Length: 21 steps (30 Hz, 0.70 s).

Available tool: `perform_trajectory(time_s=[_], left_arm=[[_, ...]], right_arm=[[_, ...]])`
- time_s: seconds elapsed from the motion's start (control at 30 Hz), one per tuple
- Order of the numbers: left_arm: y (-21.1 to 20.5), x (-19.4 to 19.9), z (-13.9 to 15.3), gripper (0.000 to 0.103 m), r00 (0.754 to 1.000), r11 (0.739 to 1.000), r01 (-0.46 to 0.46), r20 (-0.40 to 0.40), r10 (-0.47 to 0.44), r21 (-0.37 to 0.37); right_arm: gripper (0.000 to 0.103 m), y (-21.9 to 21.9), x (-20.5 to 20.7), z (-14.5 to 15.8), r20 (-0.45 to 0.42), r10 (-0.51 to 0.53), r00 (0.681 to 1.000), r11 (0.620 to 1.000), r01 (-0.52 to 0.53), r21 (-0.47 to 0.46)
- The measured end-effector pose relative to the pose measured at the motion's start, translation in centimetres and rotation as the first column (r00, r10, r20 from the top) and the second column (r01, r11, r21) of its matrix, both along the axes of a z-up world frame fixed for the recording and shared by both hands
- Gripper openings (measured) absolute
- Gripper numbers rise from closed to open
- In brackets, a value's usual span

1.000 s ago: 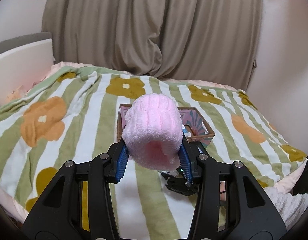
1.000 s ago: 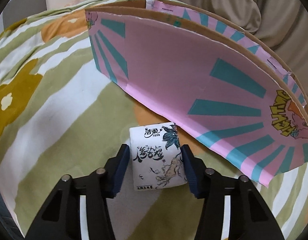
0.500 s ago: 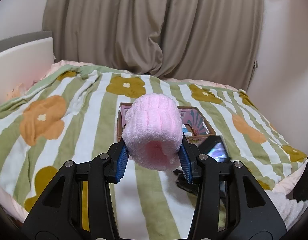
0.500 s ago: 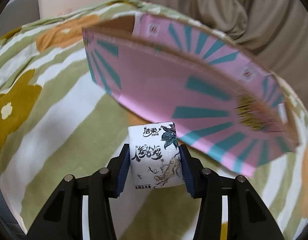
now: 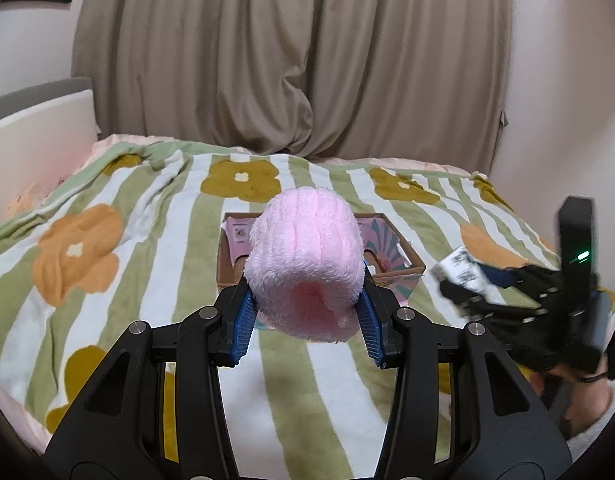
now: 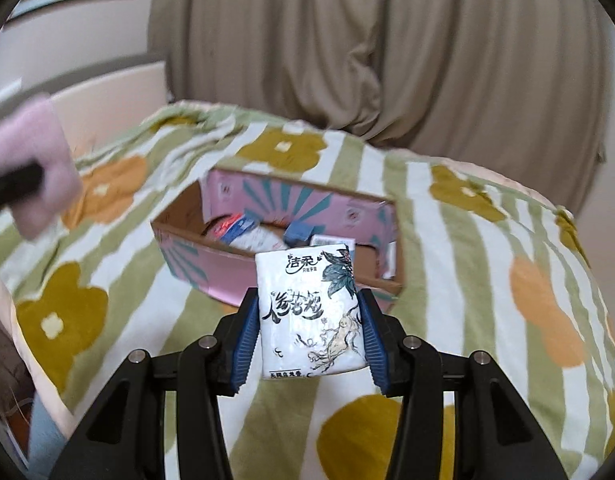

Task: Organize objects
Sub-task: 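Carry the sock roll and tissue pack over the box and release both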

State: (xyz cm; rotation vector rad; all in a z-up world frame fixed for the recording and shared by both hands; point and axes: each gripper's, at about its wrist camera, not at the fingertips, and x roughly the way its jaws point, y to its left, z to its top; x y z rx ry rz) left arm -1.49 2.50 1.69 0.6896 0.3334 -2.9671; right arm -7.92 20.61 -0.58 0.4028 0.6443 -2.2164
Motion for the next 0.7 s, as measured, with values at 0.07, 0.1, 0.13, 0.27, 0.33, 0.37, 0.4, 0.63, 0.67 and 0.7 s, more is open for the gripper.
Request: perform_trajectory(time_s=[0.07,0.1,0.13,0.27,0.33,0.37,0.4,0.63,0.67,0.7], left_arm=[[0.3,-0.1,0.0,0.041,1.000,1.000,0.004,-0.003,-0.004,-0.008],[0.3,-0.1,0.0,0.041,1.000,1.000,0.005,-0.002,-0.005,-0.012],[0.4,-0.2,0.0,0.041,1.000,1.000,0.006,-0.002,-0.006,-0.015],[0.7,-0.3,-0.2,0.041,1.000,1.000,0.011,0.001,-0.011,-0.025],[0.8,-0.4,-0.4,0.041,1.000,1.000,0.015,0.003,-0.015,-0.026],[0.8,-0.4,-0.4,0.041,1.000,1.000,0.017,0.003,-0.017,-0.025],[0.8,-0.4,-0.4,0.041,1.000,1.000,0.019,0.003,-0.019,-0.024],[0.9,-0.5,-0.4,0.041,1.000,0.999,0.021,0.003,-0.021,-0.026],[0.9,-0.5,-0.4,0.041,1.000,0.999,0.022,0.004,-0.022,-0.026],[0.9,-0.6,-0.4,0.041,1.000,0.999,0.024,0.006,-0.024,-0.026]], right_arm=[[0.044,1.1,0.4,0.9,0.007,-0.014,1.000,1.000,0.014,-0.024],[0.044,1.5,0.6,1.2,0.013,-0.015,1.000,0.999,0.015,-0.039],[0.044,1.9,0.8,1.5,0.018,-0.017,1.000,0.999,0.018,-0.049],[0.044,3.3,1.9,2.4,0.000,-0.047,0.999,0.996,0.047,-0.075],[0.044,4.0,2.6,2.9,-0.012,-0.053,0.998,0.994,0.052,-0.096],[0.044,4.2,2.9,3.0,-0.021,-0.056,0.998,0.993,0.054,-0.102],[0.044,4.4,3.3,3.1,-0.029,-0.056,0.998,0.993,0.053,-0.105],[0.044,4.6,3.8,3.1,-0.034,-0.055,0.998,0.992,0.051,-0.113],[0.044,4.6,3.8,3.1,-0.034,-0.057,0.998,0.992,0.053,-0.115],[0.044,4.5,3.7,3.1,-0.035,-0.059,0.998,0.992,0.054,-0.118]])
